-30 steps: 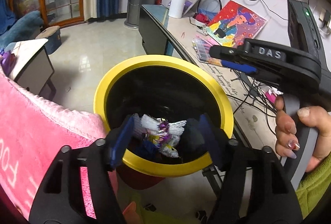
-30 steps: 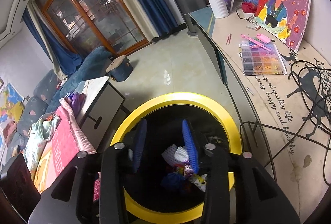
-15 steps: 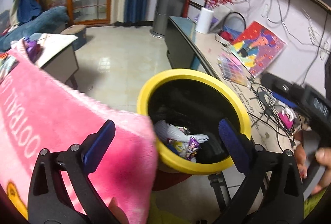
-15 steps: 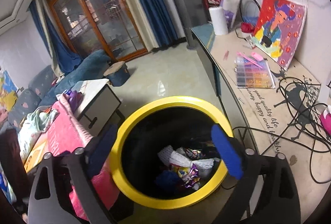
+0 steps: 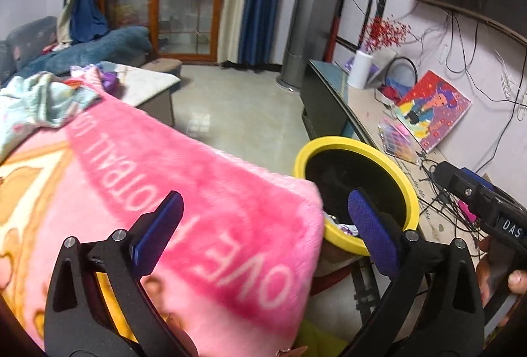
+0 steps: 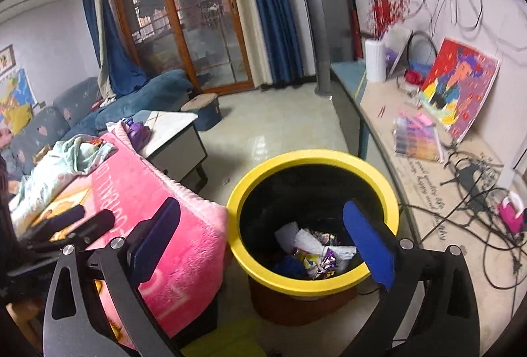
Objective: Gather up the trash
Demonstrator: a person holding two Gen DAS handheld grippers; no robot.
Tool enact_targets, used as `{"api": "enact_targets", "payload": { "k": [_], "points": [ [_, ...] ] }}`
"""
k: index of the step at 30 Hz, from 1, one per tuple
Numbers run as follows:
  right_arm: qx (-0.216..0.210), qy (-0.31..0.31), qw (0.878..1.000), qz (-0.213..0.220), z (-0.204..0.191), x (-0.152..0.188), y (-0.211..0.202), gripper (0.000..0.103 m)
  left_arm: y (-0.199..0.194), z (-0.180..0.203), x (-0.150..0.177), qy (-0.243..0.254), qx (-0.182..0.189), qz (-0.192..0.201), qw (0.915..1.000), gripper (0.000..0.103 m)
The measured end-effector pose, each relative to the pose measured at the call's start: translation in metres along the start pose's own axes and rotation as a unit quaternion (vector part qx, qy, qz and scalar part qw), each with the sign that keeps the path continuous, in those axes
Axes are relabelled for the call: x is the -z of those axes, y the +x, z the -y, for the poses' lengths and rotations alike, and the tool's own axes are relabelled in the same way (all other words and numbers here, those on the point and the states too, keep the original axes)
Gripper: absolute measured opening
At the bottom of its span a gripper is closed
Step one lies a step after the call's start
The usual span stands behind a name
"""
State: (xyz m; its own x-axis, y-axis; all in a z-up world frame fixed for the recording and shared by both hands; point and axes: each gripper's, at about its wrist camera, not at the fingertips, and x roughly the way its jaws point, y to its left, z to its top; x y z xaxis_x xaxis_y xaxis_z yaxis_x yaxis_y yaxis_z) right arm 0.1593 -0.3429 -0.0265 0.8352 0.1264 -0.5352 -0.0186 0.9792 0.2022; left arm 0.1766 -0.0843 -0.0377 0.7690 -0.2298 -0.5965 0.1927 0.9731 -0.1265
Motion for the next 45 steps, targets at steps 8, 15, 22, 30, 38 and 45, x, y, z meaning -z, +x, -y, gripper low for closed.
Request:
{"api": "enact_targets", "payload": {
  "k": [8, 15, 22, 30, 38, 45],
  "points": [
    [0.018, -0.047, 0.994, 0.099, -0.043, 0.031, -0.052, 0.096, -0.055, -0.026, 0.027, 0.004, -0.029, 0.05, 0.9983, 0.092],
    [0.015, -0.065, 0.989, 0.13, -0.058, 0.049, -0.072, 0.096, -0.085, -0.032, 0.044, 0.01, -0.045, 0.074, 0.9962, 0.092],
    [0.0, -0.089, 0.984, 0.153, -0.069, 0.063, -0.074, 0.096, -0.102, -0.034, 0.059, 0.011, -0.046, 0.089, 0.995, 0.092],
    [-0.008, -0.094, 0.984, 0.154, -0.074, 0.064, -0.072, 0.096, -0.106, -0.036, 0.061, 0.009, -0.05, 0.099, 0.9938, 0.092],
    [-0.008, -0.093, 0.985, 0.148, -0.076, 0.063, -0.069, 0.096, -0.107, -0.037, 0.061, 0.008, -0.051, 0.099, 0.9937, 0.092],
    [-0.012, -0.091, 0.985, 0.145, -0.078, 0.064, -0.067, 0.096, -0.107, -0.037, 0.062, 0.009, -0.049, 0.099, 0.9938, 0.092]
  ]
}}
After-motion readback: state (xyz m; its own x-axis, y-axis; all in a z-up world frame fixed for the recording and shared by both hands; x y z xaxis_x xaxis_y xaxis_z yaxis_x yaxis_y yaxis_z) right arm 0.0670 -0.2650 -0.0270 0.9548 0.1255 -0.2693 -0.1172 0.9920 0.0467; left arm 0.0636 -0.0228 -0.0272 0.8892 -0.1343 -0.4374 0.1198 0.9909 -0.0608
